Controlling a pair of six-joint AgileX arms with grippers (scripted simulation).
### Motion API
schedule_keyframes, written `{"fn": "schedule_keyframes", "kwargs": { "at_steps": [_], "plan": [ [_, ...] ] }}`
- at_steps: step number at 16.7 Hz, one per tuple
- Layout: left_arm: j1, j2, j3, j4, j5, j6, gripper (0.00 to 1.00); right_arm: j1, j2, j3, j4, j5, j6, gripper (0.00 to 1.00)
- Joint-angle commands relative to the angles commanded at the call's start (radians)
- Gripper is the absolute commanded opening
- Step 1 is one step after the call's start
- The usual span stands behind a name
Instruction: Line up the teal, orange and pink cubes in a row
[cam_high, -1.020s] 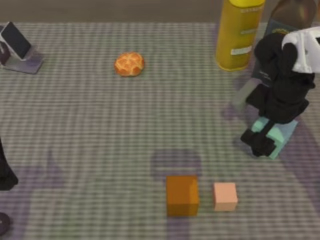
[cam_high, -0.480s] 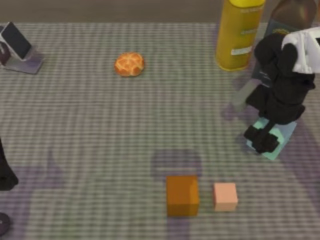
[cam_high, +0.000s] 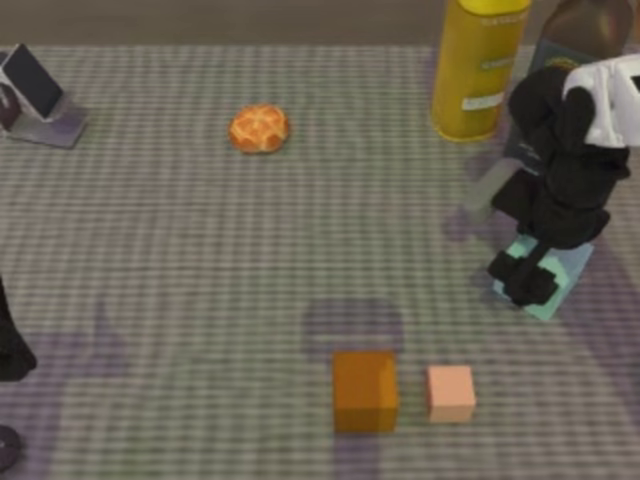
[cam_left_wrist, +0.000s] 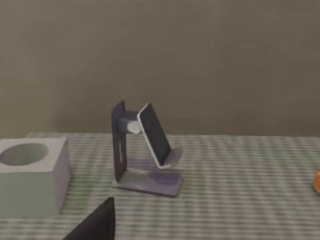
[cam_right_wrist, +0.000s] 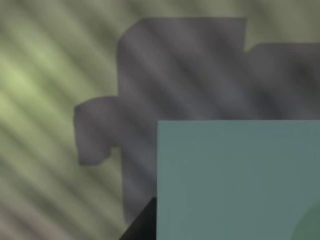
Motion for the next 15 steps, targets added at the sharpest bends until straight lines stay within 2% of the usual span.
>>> {"fn": "schedule_keyframes", "kwargs": {
  "at_steps": [7,15],
  "plan": [
    [0.000,0.000,0.000,0.000,0.000,0.000,1.00,0.001,-0.017,0.014,-0.024,-0.003,0.001,0.00],
    [0.000,0.000,0.000,0.000,0.000,0.000,1.00,0.007,-0.109,0.144,-0.248,-0.004,0.001,0.00]
  ]
}}
